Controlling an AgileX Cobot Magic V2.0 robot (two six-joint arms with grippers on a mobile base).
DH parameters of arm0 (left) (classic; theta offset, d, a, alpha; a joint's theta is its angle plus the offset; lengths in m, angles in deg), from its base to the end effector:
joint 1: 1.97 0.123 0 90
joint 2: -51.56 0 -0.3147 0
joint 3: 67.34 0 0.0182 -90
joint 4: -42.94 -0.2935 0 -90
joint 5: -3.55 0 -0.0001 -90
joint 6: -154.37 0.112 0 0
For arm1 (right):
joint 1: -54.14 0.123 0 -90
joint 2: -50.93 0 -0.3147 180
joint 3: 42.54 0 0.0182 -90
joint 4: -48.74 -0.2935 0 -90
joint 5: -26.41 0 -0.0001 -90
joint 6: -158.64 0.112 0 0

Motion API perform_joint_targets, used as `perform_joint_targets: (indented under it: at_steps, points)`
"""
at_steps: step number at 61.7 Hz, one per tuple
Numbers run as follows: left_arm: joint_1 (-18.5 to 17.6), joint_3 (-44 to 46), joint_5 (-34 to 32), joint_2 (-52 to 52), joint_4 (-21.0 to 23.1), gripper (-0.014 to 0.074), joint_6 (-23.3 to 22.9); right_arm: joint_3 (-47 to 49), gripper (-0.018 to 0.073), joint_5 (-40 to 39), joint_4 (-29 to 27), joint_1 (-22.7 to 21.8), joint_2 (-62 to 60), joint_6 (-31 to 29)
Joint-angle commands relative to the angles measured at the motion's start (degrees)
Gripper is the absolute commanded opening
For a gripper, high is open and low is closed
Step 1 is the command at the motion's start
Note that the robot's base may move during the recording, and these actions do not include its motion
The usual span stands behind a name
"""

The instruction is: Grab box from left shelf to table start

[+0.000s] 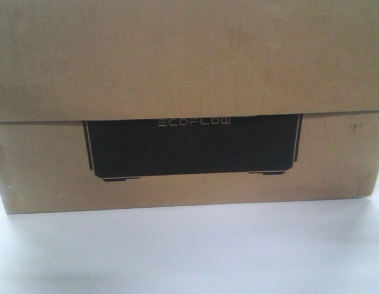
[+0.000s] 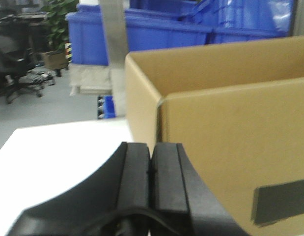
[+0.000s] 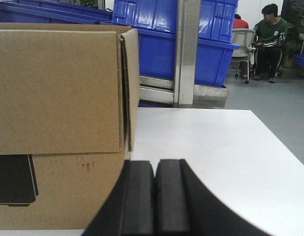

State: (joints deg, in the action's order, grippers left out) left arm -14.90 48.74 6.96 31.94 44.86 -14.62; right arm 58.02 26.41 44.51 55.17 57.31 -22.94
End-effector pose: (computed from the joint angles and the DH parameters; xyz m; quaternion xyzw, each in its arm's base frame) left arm 0.1023 -0.0237 0.2856 0.1321 0.6752 -0.0250 0.7253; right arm 0.0903 0.0016 0.2056 0.0096 0.6808 0.0235 0.7320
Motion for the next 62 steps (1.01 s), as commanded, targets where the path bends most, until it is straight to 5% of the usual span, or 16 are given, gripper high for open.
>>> perform_joint_targets:
  at_steps: [1, 12, 21, 29, 62]
  points:
    - [2.82, -1.95, -5.66, 1.58, 2.98, -0.0068, 1.64, 0.45, 0.0018, -4.46, 0.59, -0.30, -0.13, -0.62]
    - [7.78, -11.48, -10.13, 8.34, 3.28, -0.0068, 0.68, 0.45, 0.0018, -4.46, 0.59, -0.30, -0.13, -0.62]
    - [8.39, -17.39, -10.12, 14.31, 3.28, -0.0068, -0.02, 0.45, 0.0018, -4.46, 0.59, -0.30, -0.13, -0.62]
    - [8.39, -17.26, -5.88, 14.15, 1.64, -0.0068, -2.45, 0.45, 0.0018, -4.26, 0.59, -0.30, -0.13, -0.62]
    - [8.26, -17.26, -6.75, 14.15, 1.57, -0.0068, -2.45, 0.45, 0.0018, -4.20, 0.59, -0.30, -0.13, -0.62]
